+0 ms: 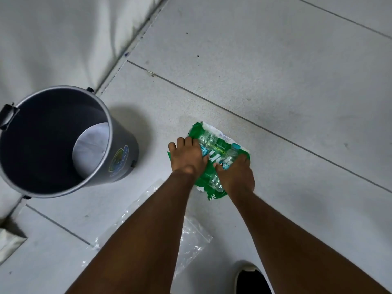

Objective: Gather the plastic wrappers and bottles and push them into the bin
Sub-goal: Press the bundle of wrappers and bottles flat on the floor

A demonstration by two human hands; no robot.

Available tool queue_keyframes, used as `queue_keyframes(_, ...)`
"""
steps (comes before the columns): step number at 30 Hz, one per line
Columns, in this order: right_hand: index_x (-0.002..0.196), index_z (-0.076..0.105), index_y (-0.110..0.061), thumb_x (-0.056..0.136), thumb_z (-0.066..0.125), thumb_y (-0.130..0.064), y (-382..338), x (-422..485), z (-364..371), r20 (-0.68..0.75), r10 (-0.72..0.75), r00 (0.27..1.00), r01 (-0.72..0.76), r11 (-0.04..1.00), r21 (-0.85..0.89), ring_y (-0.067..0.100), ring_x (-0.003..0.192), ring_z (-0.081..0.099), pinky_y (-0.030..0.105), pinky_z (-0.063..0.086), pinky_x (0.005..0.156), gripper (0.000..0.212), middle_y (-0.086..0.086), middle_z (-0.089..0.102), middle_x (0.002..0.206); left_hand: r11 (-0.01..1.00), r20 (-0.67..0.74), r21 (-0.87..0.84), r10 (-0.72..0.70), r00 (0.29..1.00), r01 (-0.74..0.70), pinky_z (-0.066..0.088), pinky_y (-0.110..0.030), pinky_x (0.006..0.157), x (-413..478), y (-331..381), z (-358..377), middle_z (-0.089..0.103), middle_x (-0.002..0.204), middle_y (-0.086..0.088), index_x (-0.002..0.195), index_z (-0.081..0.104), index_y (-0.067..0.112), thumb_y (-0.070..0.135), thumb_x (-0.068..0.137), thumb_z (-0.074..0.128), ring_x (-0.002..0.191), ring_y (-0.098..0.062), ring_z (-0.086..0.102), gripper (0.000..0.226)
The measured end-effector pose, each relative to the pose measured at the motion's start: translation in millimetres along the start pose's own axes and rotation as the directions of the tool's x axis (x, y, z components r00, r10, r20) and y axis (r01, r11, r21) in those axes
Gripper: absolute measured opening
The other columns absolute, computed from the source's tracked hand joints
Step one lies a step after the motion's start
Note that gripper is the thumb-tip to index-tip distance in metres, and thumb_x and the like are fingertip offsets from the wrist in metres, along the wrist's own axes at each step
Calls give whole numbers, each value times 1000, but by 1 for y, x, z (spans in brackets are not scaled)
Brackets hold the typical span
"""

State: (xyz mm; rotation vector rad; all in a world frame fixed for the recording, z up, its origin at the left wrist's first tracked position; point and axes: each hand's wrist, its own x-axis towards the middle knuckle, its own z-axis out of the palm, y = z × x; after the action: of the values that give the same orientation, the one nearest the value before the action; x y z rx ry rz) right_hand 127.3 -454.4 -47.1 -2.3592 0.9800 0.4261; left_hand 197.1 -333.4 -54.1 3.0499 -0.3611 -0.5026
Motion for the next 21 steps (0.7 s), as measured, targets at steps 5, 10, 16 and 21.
queue_keyframes(5,136,34,-9,75,76,-53,4,6,8,-3,-9,1000,8,996,-94,32,111,55,45,52,85,86,14,52,128,1000,18,27,-5,1000,5,34,-47,89,0,-4,12,54,119,-9,121,55,16,65,86,46,107,-29,44,61)
queue_keyframes(10,136,38,-8,75,69,-63,1,11,13,-50,-66,997,53,970,-236,30,112,50,44,45,88,88,15,50,130,999,-14,38,-11,1000,11,34,-48,91,1,0,15,50,123,-10,127,51,17,66,85,48,110,-29,42,65)
queue_keyframes(16,152,1,-18,74,59,-74,8,-4,4,-23,-159,987,142,934,-327,42,146,7,62,16,113,112,18,-3,162,984,-5,99,147,989,-146,3,-73,108,-5,-7,7,-11,162,-13,152,-6,28,77,79,41,145,-41,-11,99)
queue_keyframes(21,149,-17,-32,71,59,-78,19,-4,13,135,11,991,15,982,-189,51,144,4,68,18,111,118,17,-23,159,979,191,34,193,962,-203,19,-81,100,0,-18,18,-35,155,-9,148,-16,42,80,70,55,142,-48,-12,112)
